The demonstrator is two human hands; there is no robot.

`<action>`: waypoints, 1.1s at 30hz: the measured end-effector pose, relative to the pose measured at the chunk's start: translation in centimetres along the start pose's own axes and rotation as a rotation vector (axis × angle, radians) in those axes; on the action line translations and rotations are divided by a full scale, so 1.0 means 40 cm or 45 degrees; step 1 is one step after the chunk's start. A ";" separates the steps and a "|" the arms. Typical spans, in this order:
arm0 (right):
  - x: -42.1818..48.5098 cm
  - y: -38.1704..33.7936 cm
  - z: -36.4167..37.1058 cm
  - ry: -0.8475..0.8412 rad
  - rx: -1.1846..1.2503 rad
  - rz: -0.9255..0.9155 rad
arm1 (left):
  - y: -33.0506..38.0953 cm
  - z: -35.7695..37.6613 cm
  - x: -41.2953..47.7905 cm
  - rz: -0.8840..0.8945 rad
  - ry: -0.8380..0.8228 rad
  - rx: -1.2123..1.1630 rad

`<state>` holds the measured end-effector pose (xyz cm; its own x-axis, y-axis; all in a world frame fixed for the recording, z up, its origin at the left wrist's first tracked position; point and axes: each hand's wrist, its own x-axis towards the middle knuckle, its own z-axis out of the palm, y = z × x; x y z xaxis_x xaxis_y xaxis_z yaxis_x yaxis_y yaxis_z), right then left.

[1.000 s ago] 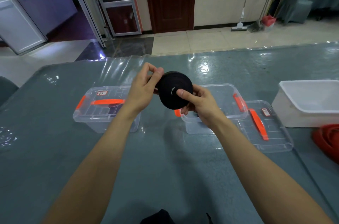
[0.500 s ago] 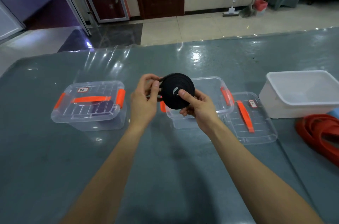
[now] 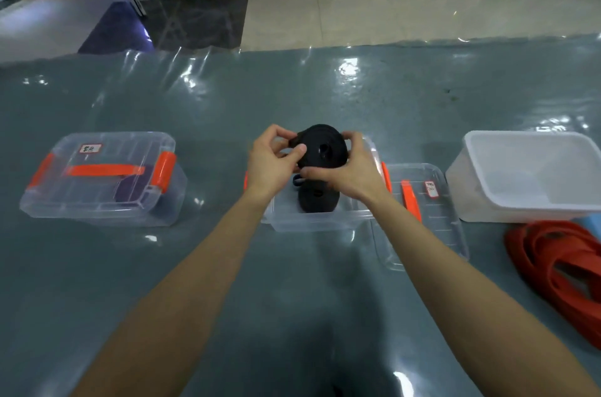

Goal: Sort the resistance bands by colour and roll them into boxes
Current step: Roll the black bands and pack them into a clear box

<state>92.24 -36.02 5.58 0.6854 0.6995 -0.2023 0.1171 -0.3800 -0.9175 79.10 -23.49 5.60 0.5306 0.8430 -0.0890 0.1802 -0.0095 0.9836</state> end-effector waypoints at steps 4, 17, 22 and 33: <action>0.064 0.049 0.005 -0.132 -0.598 -0.045 | -0.060 0.057 0.015 -0.177 0.033 0.008; 0.197 0.192 0.119 -0.354 -1.325 0.038 | -0.231 0.073 0.096 -0.758 -0.373 0.518; 0.213 0.205 0.153 -0.325 -1.415 0.002 | -0.253 0.063 0.110 -0.878 -0.355 0.382; 0.202 0.203 0.172 -0.292 -1.508 0.015 | -0.275 0.057 0.142 -0.902 -0.333 0.408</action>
<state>93.78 -29.30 -5.85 0.5614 0.7378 -0.3749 0.7805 -0.6226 -0.0566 82.03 -19.82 -6.09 0.3709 0.5542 -0.7452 0.7520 0.2916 0.5912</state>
